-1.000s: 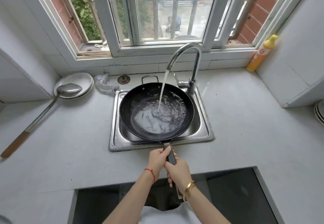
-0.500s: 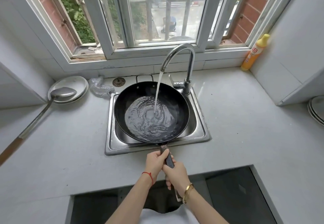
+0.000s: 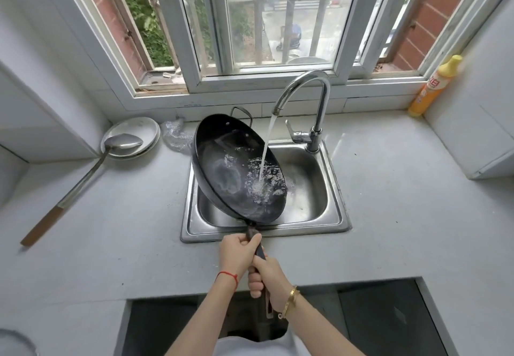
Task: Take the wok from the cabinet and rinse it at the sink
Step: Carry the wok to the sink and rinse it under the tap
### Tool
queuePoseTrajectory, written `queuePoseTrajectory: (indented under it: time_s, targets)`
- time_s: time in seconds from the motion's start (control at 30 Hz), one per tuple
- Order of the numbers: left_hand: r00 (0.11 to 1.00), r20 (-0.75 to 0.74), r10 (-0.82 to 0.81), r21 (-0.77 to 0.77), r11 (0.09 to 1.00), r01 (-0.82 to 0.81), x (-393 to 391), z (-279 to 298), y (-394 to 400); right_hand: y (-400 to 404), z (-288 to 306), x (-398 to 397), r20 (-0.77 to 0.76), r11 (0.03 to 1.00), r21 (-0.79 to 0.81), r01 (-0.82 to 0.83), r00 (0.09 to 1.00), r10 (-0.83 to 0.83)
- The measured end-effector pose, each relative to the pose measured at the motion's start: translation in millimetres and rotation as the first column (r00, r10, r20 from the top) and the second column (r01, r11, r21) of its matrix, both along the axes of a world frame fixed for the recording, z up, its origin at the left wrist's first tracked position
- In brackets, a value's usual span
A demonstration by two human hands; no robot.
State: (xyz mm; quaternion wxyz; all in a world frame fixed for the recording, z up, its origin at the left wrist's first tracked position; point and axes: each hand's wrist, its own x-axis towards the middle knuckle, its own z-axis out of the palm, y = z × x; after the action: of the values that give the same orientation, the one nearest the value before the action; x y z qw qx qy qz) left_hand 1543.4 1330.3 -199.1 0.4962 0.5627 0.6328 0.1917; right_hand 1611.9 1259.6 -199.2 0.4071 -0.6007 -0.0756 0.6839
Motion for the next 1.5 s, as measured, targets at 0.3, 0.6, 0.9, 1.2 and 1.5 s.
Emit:
queuePoseTrajectory:
  time_s: [0.3, 0.6, 0.9, 1.2, 1.5]
  targets:
    - [0.993, -0.117, 0.032, 0.129, 0.991, -0.017, -7, 10, 9, 13, -6, -2, -0.181, 0.997, 0.047, -0.062, 0.981, 0.070]
    - [0.976, -0.217, 0.036, 0.188, 0.982, 0.006, -9, 28, 9, 19, -12, -4, -0.505, 0.988, 0.142, -0.056, 0.855, 0.121]
    - [0.953, -0.293, 0.079, 0.277, 0.961, 0.006, -4, 47, 11, 25, -7, -5, -0.689, 0.968, 0.249, 0.028, 0.707, 0.157]
    - [0.984, -0.100, 0.147, 0.138, 0.982, -0.133, -12, 29, 9, 26, -23, 0, -0.732, 0.948, 0.314, -0.043, 0.625, 0.271]
    - [0.578, 0.719, 0.386, -0.592, 0.775, 0.219, -17, 8, 7, 23, -32, 12, -0.805, 0.977, 0.214, -0.014, 0.564, 0.184]
